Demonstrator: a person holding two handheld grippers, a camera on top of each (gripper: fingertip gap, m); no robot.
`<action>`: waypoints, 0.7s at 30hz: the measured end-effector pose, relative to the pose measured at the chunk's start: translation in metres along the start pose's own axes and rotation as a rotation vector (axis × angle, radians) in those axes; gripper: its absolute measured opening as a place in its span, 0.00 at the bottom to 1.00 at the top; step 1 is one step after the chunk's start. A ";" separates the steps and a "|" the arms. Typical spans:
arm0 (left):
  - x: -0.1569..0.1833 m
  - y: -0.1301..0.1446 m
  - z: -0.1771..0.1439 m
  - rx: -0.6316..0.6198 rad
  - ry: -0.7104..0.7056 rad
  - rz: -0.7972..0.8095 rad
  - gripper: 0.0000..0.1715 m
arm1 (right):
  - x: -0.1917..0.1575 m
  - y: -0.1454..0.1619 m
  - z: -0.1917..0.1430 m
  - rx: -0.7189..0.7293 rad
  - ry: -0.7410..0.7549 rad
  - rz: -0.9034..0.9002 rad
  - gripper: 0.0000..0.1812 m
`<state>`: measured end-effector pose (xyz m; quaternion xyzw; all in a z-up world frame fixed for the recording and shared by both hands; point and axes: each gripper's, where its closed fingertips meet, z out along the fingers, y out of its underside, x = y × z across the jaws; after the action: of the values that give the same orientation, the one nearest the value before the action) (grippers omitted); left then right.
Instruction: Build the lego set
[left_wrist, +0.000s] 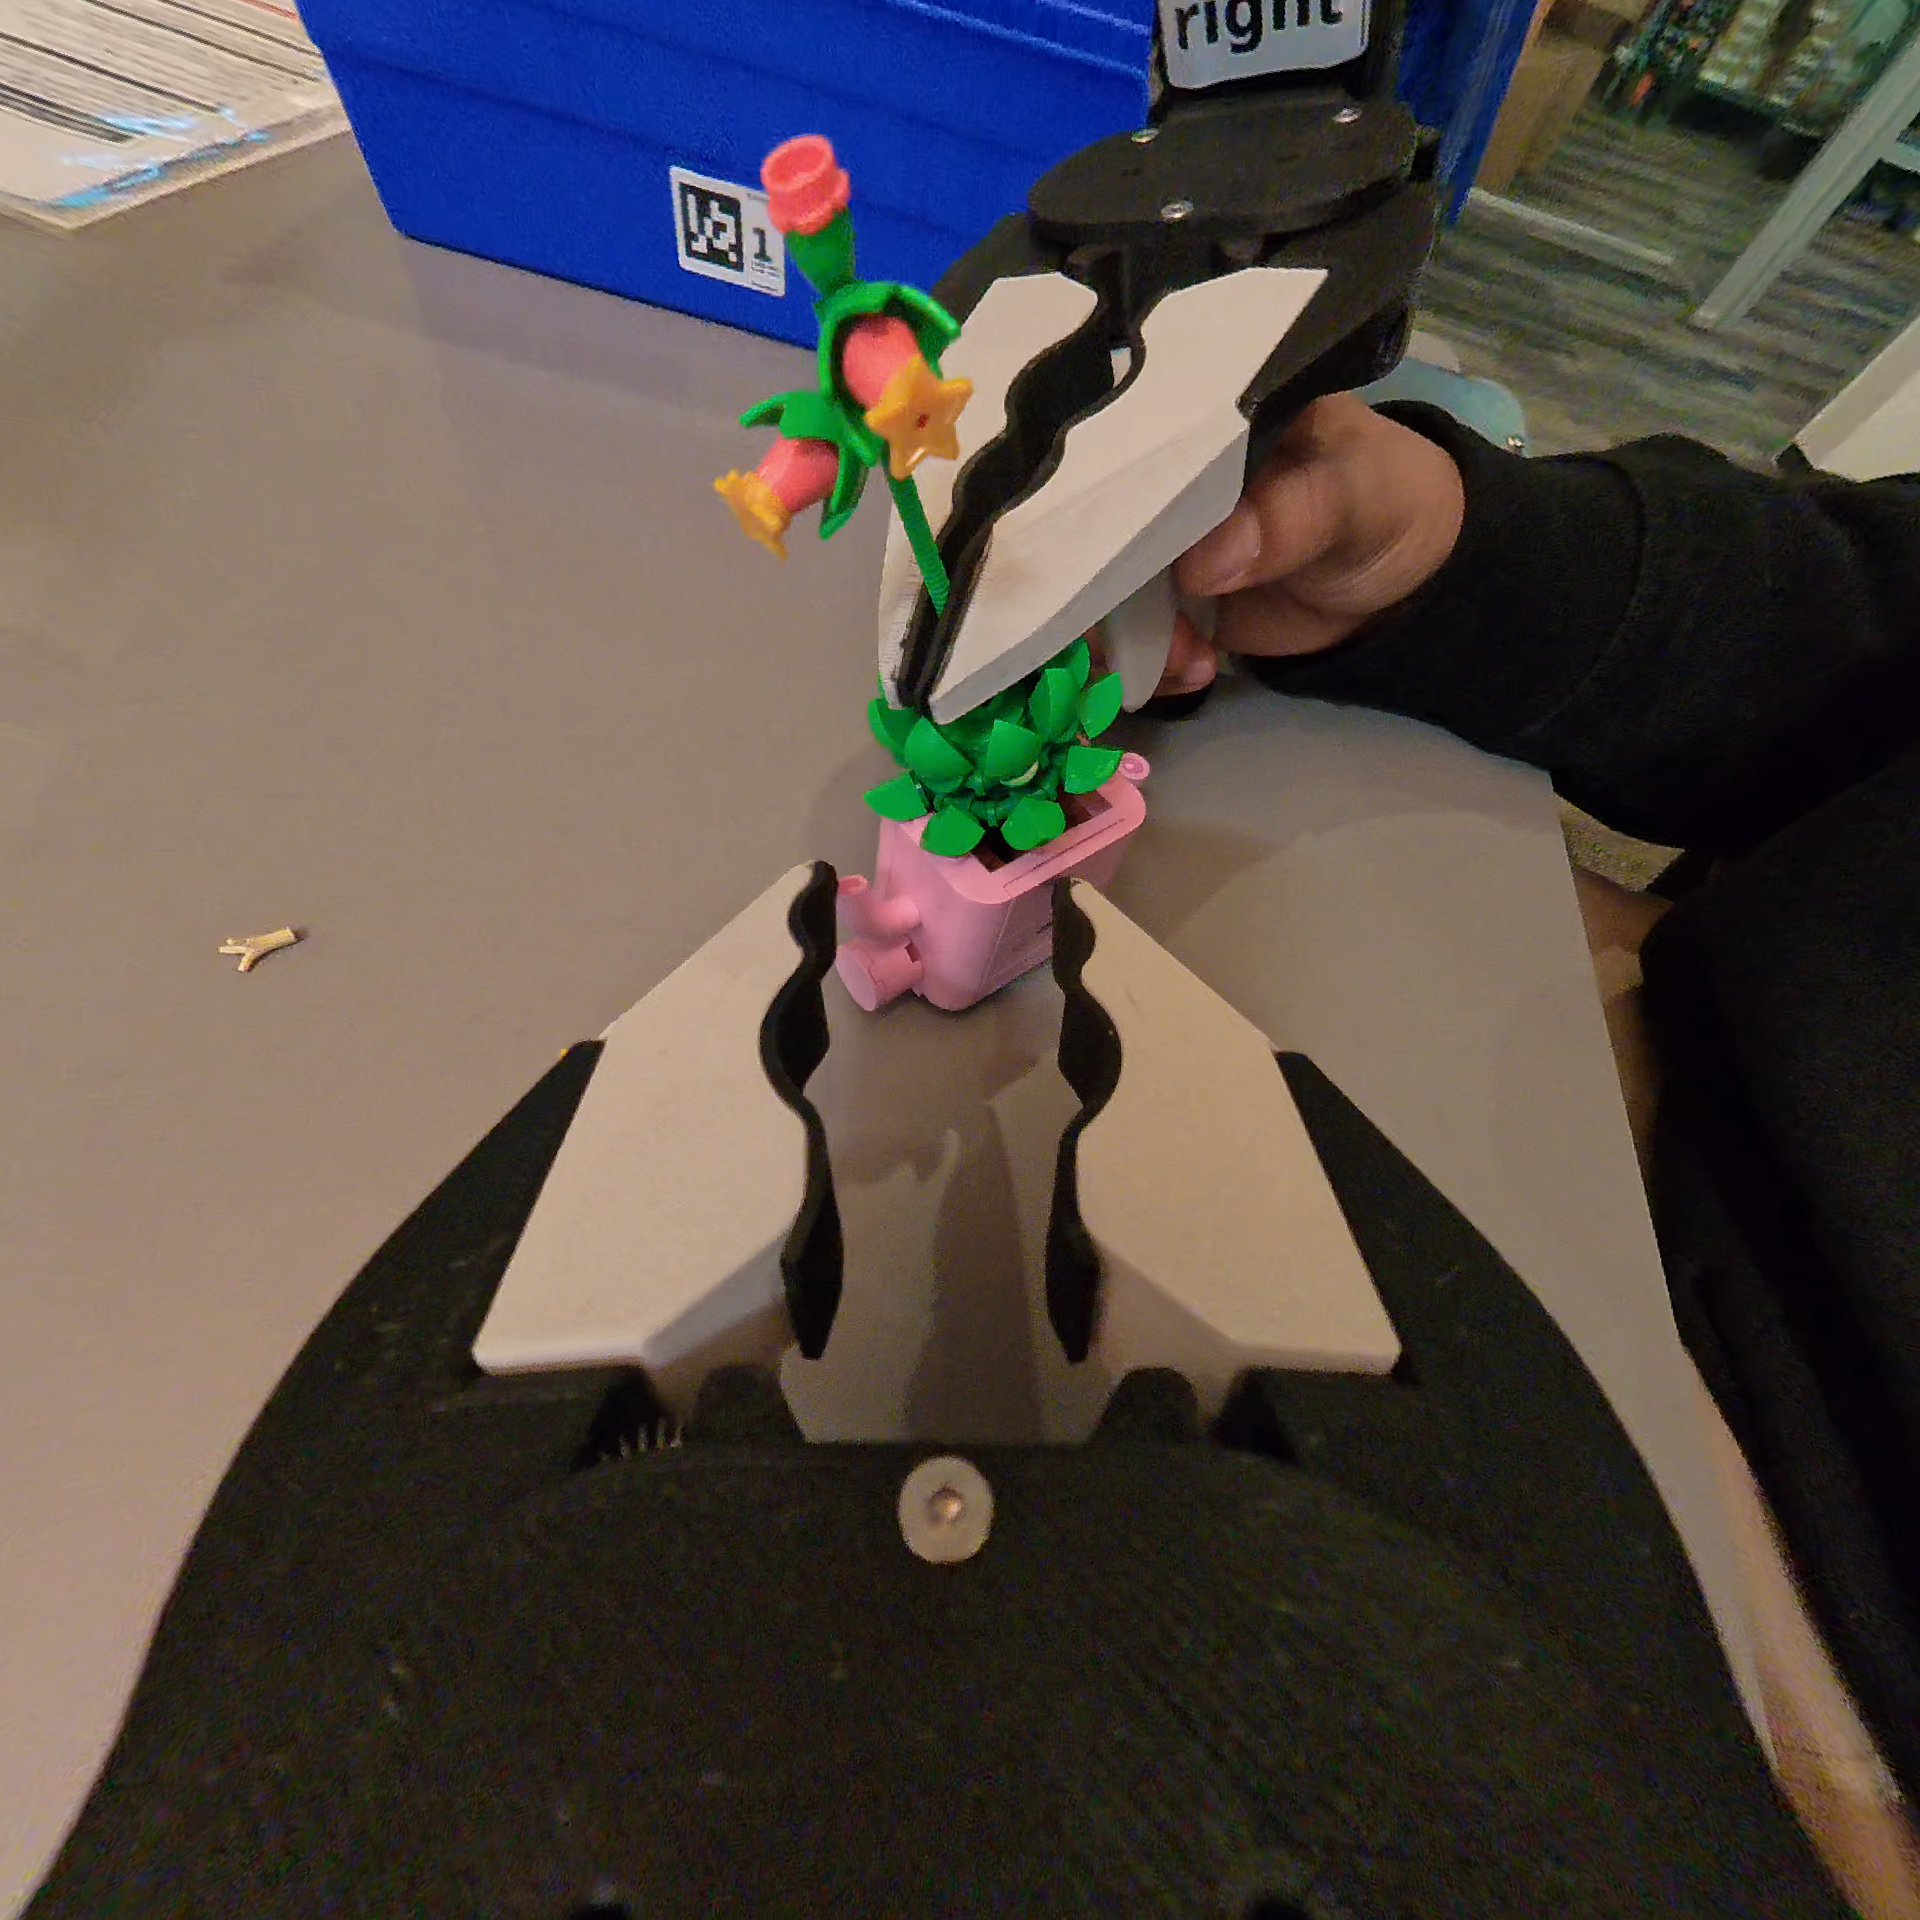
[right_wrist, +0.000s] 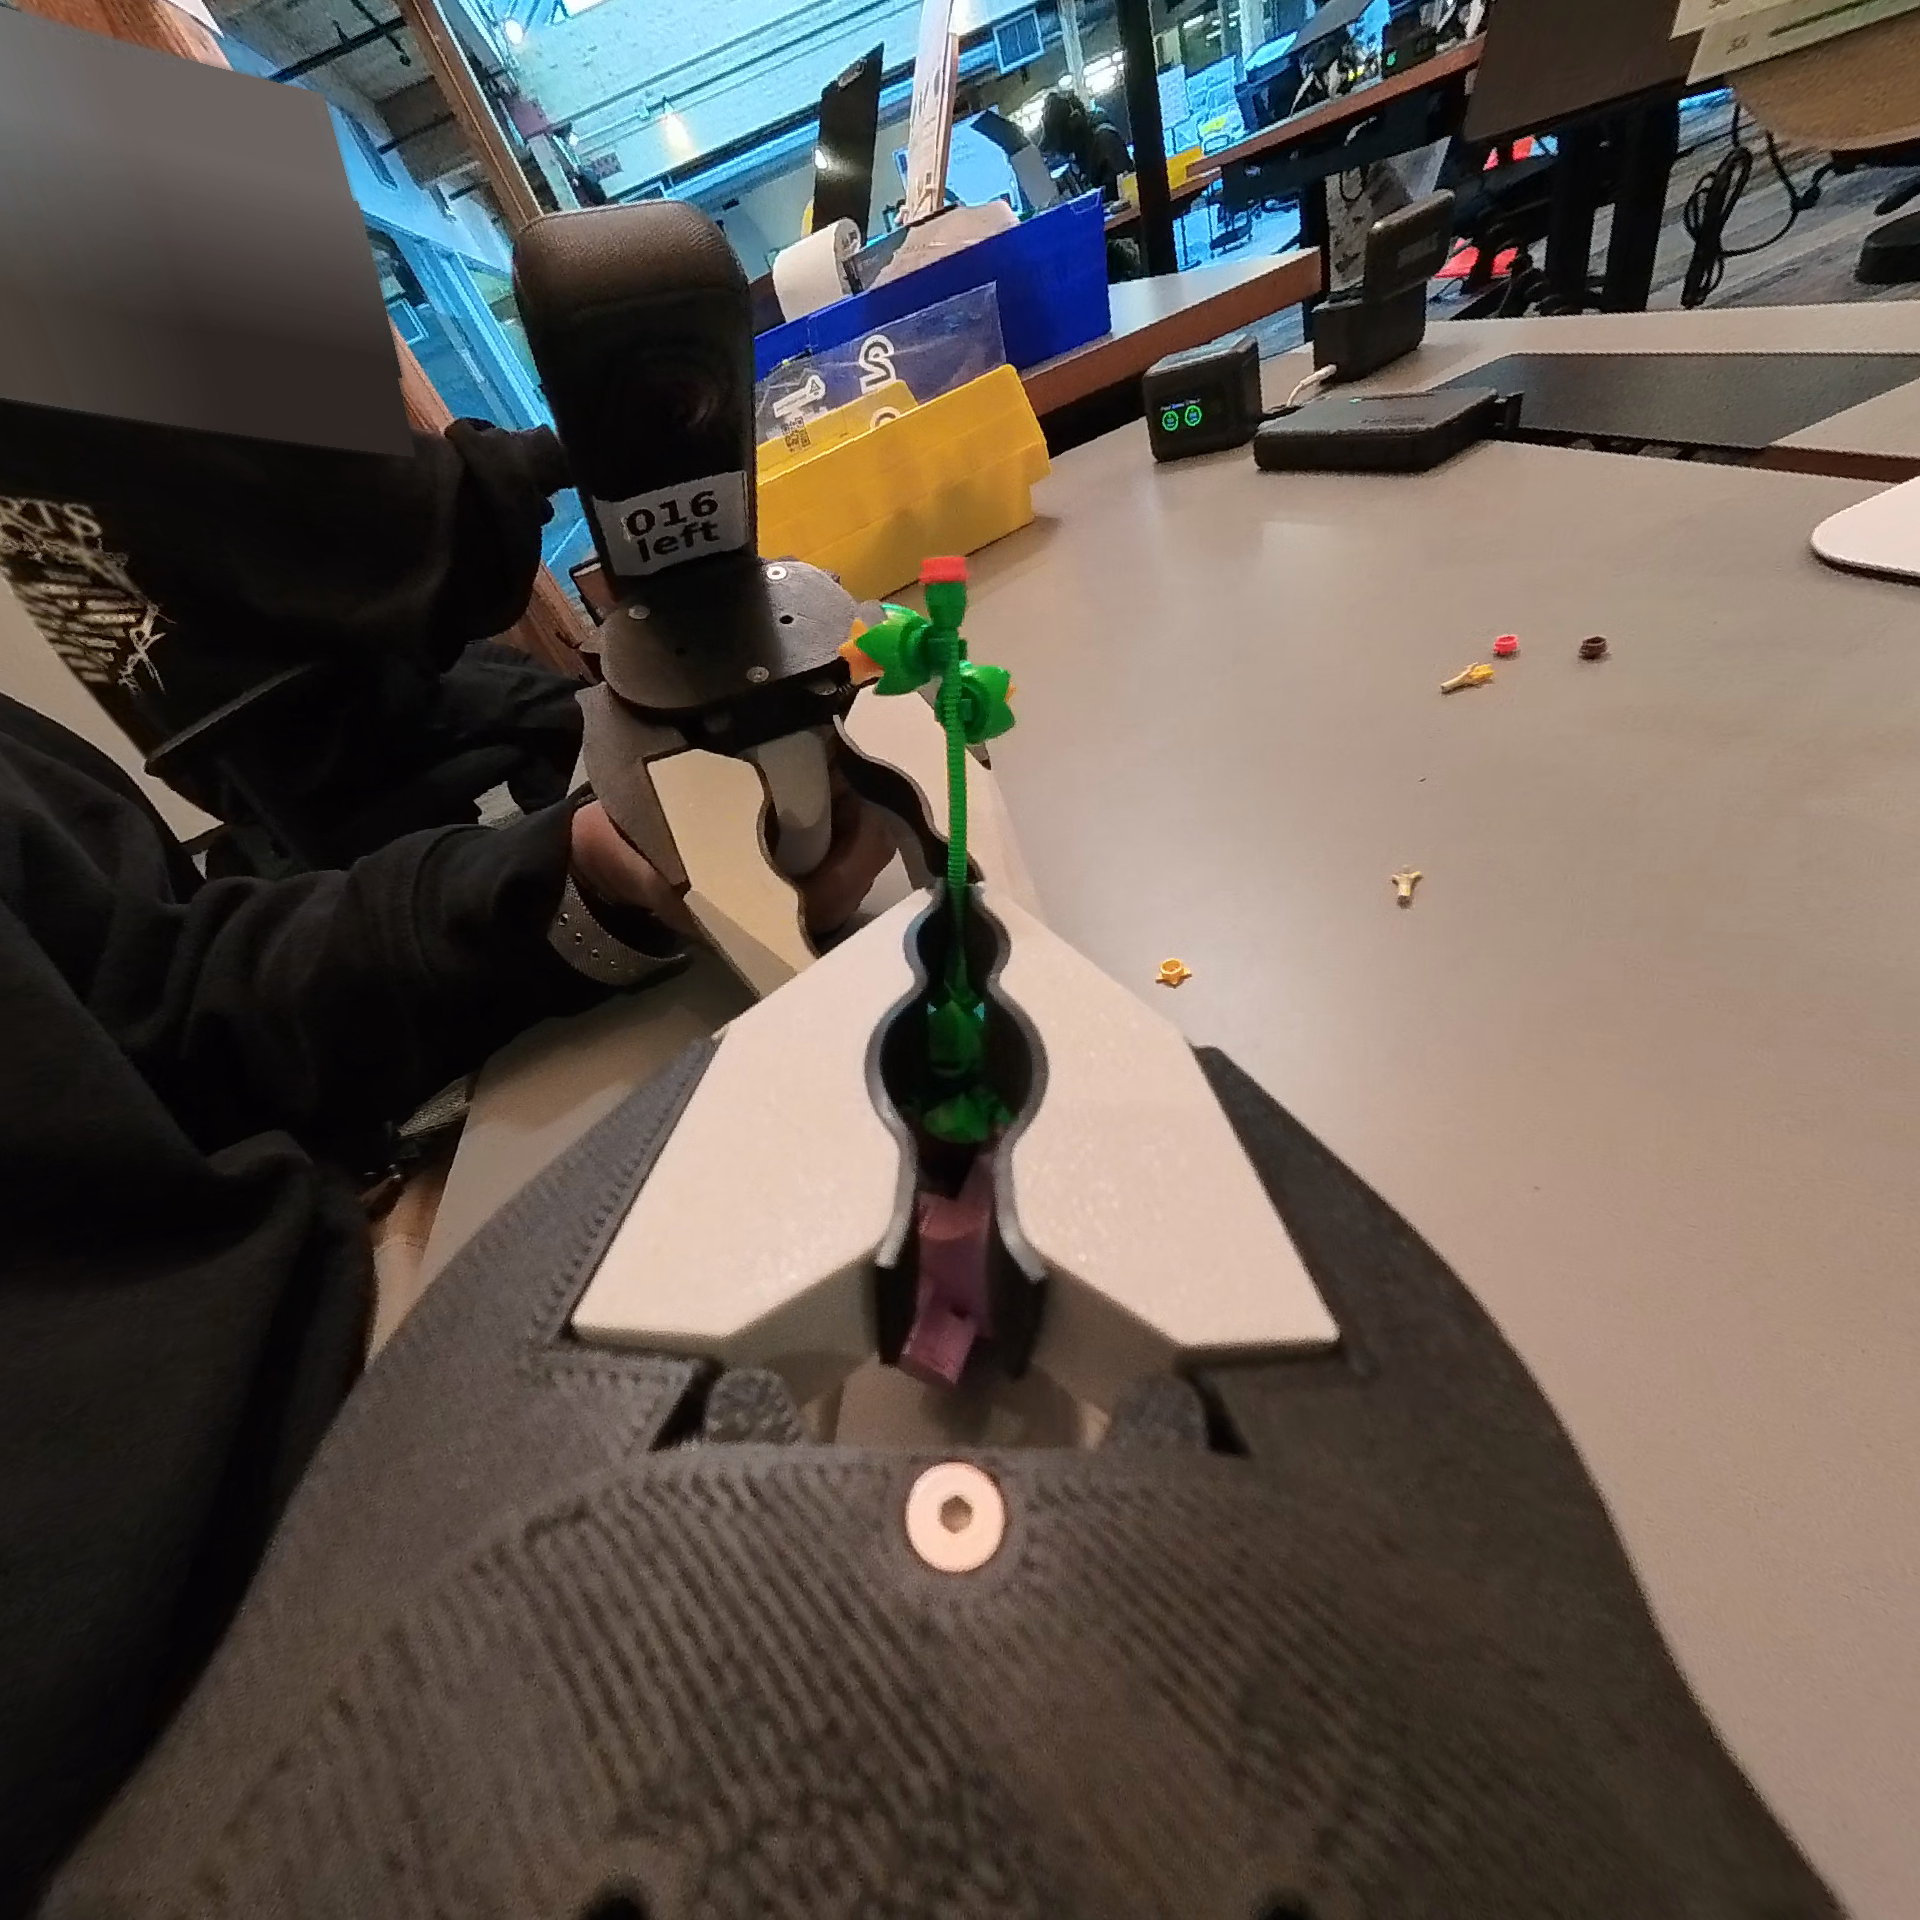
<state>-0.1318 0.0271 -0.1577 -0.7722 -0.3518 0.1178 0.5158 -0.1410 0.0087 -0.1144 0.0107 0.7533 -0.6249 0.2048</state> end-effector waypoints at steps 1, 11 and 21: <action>0.000 0.000 0.000 0.000 0.002 0.000 0.23 | 0.000 0.000 0.000 0.001 -0.002 0.002 0.00; 0.000 0.003 0.003 -0.029 -0.022 0.022 0.24 | -0.002 0.000 0.000 -0.001 -0.010 -0.010 0.00; 0.001 0.004 0.004 -0.039 -0.021 0.036 0.24 | -0.006 0.000 -0.003 0.005 -0.015 -0.022 0.00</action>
<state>-0.1310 0.0297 -0.1630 -0.7870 -0.3458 0.1283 0.4946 -0.1360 0.0132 -0.1122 -0.0016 0.7504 -0.6289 0.2036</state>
